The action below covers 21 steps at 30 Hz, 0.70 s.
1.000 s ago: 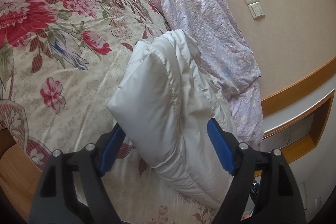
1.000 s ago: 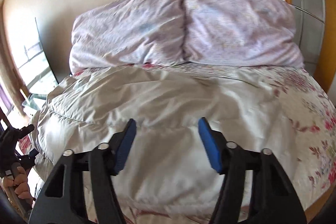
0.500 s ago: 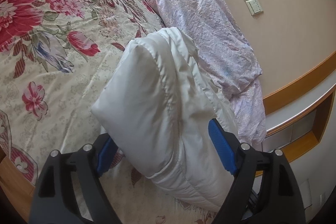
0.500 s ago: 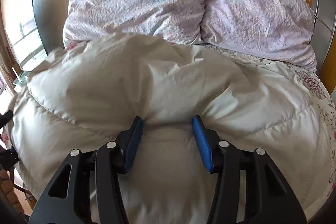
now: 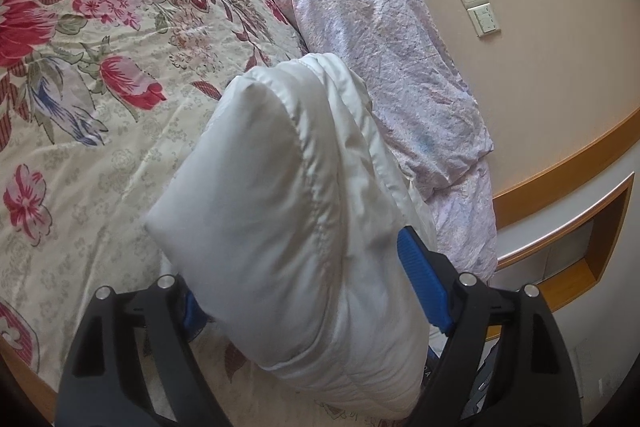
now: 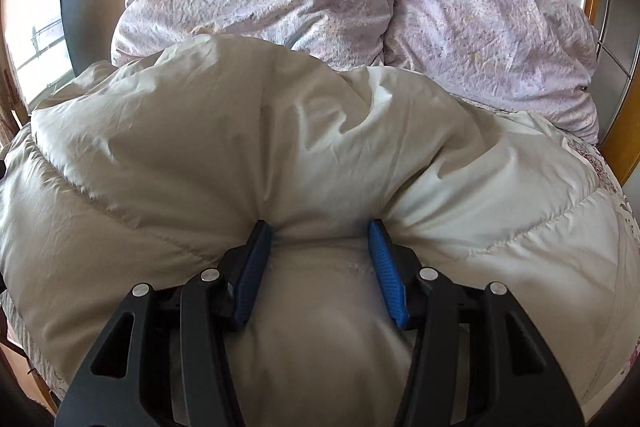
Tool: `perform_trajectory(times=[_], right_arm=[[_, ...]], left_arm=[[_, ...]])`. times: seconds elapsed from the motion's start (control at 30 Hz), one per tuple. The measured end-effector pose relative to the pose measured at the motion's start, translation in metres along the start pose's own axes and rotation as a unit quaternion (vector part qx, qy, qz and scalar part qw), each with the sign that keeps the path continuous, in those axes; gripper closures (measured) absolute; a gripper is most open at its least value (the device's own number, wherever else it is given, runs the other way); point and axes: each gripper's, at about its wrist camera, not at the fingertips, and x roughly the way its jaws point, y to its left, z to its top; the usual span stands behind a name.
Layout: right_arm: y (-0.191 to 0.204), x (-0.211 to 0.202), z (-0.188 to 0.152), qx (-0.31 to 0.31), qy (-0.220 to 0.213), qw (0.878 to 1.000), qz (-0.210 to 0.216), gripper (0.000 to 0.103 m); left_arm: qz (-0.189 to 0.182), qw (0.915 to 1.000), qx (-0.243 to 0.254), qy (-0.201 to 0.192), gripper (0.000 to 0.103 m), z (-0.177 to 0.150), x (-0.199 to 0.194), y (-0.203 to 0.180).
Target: Fold large clothes
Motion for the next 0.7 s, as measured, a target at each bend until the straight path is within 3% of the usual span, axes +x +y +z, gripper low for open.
perform_trajectory(times=[0.3,0.43,0.57,0.7], right_arm=[[-0.001,0.000,0.000,0.000,-0.001,1.000,0.006,0.050],[-0.002,0.001,0.000,-0.001,-0.001,1.000,0.007,0.049],[-0.001,0.001,0.000,-0.002,-0.001,1.000,0.007,0.050],[-0.001,0.001,0.000,-0.004,-0.002,1.000,0.005,0.050]], left_arm=[[-0.028,0.9990,-0.035,0.001,0.033,0.016,0.008,0.013],[-0.056,0.9963,-0.064,0.013,0.048,0.025,0.012,0.018],[-0.055,0.9979,-0.031,0.016,0.058,0.029,0.009,0.004],[-0.042,0.9985,0.032,0.011,0.060,0.028,0.002,-0.024]])
